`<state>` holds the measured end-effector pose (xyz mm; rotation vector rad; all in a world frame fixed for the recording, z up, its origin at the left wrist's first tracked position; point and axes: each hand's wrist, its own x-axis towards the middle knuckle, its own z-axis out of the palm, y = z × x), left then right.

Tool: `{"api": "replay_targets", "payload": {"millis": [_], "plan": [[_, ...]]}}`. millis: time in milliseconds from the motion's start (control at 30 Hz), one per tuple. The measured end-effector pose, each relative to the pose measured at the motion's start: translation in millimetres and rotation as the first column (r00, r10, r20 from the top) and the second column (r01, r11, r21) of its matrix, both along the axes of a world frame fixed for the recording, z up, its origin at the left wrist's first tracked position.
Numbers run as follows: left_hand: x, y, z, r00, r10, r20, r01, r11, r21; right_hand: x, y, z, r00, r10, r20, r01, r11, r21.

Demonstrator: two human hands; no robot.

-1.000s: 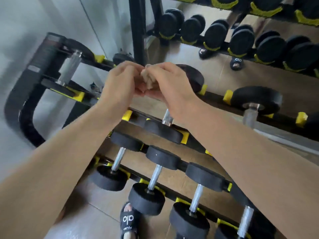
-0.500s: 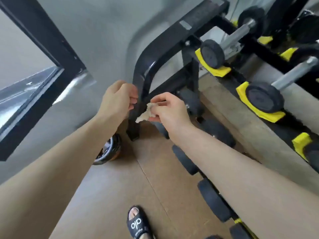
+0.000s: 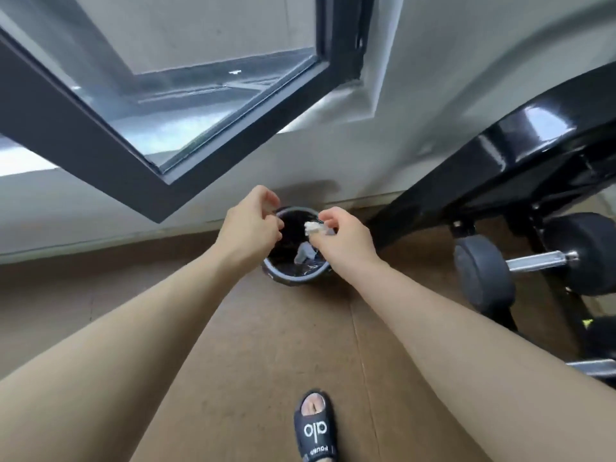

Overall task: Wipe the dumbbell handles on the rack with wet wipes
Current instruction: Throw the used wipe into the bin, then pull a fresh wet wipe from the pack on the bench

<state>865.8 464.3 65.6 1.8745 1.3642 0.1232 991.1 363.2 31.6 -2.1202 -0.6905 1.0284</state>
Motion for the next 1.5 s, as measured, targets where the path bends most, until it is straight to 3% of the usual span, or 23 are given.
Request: {"api": "replay_targets", "payload": {"millis": [67,267,500,700,933,1100,1267,1367,1500], "plan": [[-18.4,14.0,-11.0,1.000,-0.001,-0.007,0.001,1.000,-0.025,-5.7,18.7,-18.4,0.987,0.158,0.037,-0.151,0.979,-0.139],[-61.8,24.8,-28.2,0.995,-0.024,-0.092,0.021,0.999,-0.033,-23.4,26.5,-43.9,0.981,0.189,0.038,-0.175,0.956,-0.235],[-129.9,-6.2,-10.8,0.987,0.133,-0.095,-0.140,0.988,-0.064,-82.1,23.2,-25.6,0.950,0.300,0.085,-0.289,0.950,-0.120],[-217.4,-72.0,18.4,0.945,0.298,-0.139,-0.301,0.954,0.000,-186.5,-0.8,19.8,0.886,0.460,0.059,-0.461,0.887,-0.001],[-359.5,-177.7,35.9,0.831,0.513,-0.215,-0.506,0.858,0.091,-344.9,-66.6,53.1,0.755,0.654,-0.057,-0.651,0.757,0.057],[-488.3,-260.0,40.8,0.715,0.650,-0.258,-0.650,0.754,0.098,-458.1,-112.2,57.0,0.584,0.804,-0.107,-0.804,0.592,0.060],[-609.4,-336.3,22.6,0.580,0.736,-0.349,-0.760,0.644,0.095,-569.2,-156.9,38.1,0.409,0.897,-0.167,-0.899,0.427,0.094],[-675.2,-384.1,0.8,0.520,0.769,-0.373,-0.799,0.592,0.108,-641.4,-185.6,19.2,0.350,0.922,-0.162,-0.925,0.368,0.096],[-749.2,-448.3,-34.0,0.479,0.715,-0.510,-0.782,0.611,0.122,-727.3,-233.0,-20.4,0.279,0.941,-0.190,-0.955,0.293,0.046]]}}
